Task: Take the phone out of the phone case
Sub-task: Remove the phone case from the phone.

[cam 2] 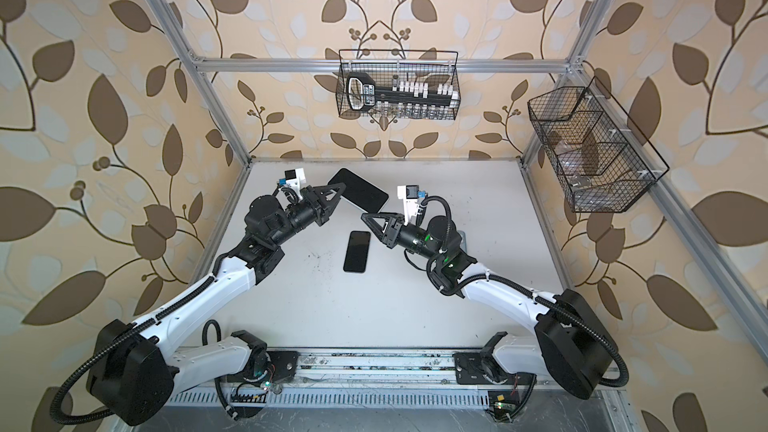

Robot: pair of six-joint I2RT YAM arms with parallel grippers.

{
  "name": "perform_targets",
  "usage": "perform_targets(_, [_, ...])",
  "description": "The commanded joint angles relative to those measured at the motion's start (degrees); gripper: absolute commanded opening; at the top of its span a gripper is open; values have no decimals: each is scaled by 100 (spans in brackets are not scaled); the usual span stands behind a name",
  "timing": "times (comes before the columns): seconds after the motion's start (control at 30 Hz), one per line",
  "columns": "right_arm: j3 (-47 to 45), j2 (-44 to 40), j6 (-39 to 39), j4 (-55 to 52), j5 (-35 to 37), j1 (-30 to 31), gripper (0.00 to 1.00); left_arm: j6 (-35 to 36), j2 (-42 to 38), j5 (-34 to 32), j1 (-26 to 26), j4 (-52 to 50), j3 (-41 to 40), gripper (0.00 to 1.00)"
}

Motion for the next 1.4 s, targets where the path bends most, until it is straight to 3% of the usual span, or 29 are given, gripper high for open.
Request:
perform_targets(0.0, [299,-17,-28,843,-219,35,25,204,43,130,-88,-22,-31,0])
perform_targets(0.4, [356,128,-79,952,-260,36,20,189,96,39,-200,-65,-10,0])
perform_targets(0.63, [378,20,-528,553,-280,82,14,160,60,-3,-218,-268,139,0])
perform_targets(1.17, [418,-314,-1766,-331,-9,241,13,-42,86,-75,-253,-431,194,0])
perform_targets(1.37, [354,-418,-1684,-374,-22,181,13,-53,95,-47,-257,-374,192,0])
